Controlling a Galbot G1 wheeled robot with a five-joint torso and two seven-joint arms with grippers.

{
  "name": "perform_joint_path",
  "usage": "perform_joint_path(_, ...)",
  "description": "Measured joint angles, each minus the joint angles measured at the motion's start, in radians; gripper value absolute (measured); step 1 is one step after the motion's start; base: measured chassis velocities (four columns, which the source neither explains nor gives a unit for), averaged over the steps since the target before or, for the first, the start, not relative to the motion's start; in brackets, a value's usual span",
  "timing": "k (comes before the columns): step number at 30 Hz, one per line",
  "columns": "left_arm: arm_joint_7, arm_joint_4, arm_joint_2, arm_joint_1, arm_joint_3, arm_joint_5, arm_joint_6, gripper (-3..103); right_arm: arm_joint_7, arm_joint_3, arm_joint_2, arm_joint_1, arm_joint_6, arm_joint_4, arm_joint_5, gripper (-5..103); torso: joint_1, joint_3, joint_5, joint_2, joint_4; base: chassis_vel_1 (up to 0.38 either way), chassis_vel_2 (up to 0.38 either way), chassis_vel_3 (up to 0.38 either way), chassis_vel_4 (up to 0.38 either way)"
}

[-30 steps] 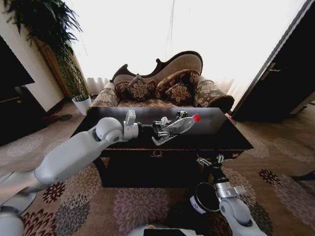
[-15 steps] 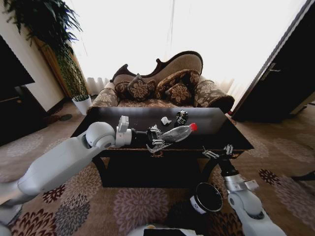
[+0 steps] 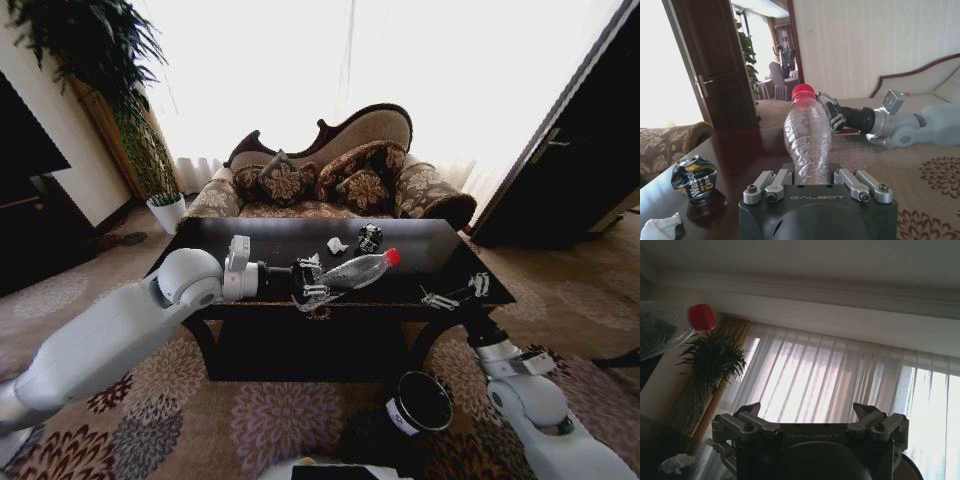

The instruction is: Move to the front of the table and place the trash on the table into the trash bin.

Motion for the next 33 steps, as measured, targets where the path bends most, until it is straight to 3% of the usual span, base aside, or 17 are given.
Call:
perform_joint_path(3, -0.01, 0.02, 0.0, 0.0, -0.003, 0.001, 0.005, 30, 0.034, 0.047, 0.002, 0.005, 0.035, 0.0, -0.219, 100, 0.0, 0.0, -0.0003, 0.0, 0.0001, 0.0, 0.0, 0.0, 0.0)
perform_joint_path(4, -0.01, 0.02, 0.0, 0.0, -0.003, 0.001, 0.005, 30, 0.034, 0.047, 0.002, 0.005, 0.035, 0.0, -0.219, 100, 0.0, 0.0, -0.0003, 0.0, 0.0001, 0.0, 0.0, 0.0, 0.0)
perform_joint_path(6, -0.013, 0.038, -0.007, -0.002, -0.003, 0.001, 0.006, 30, 0.059, 0.08, -0.003, 0.003, 0.055, 0.024, -0.315, 100, 0.0, 0.0, -0.0002, 0.0, 0.0, 0.0, 0.0, 0.0, 0.0)
perform_joint_path(17, -0.022, 0.084, -0.054, -0.012, 0.012, -0.033, 0.014, 30, 0.126, 0.179, -0.038, -0.02, 0.091, 0.121, -0.523, 100, 0.0, 0.0, -0.0004, 0.0, 0.0, 0.0, 0.0, 0.0, 0.0)
perform_joint_path(19, -0.031, 0.098, -0.076, -0.029, 0.022, -0.055, 0.022, 30, 0.141, 0.184, -0.04, -0.024, 0.101, 0.133, -0.61, 100, 0.0, 0.0, -0.0003, 0.0, 0.0, 0.0, 0.0, 0.0, 0.0)
perform_joint_path(27, -0.033, 0.126, -0.119, -0.066, 0.045, -0.067, 0.029, 30, 0.154, 0.125, -0.01, -0.02, 0.121, 0.121, -0.735, 100, 0.0, 0.0, -0.0001, 0.0, -0.0001, 0.0, 0.0, 0.0, 0.0)
perform_joint_path(33, -0.033, 0.161, -0.147, -0.073, 0.073, -0.087, 0.03, 30, 0.221, 0.088, 0.007, -0.008, 0.122, 0.131, -0.849, 100, 0.0, 0.0, -0.0002, 0.0, 0.0001, 0.0, 0.0, 0.0, 0.0)
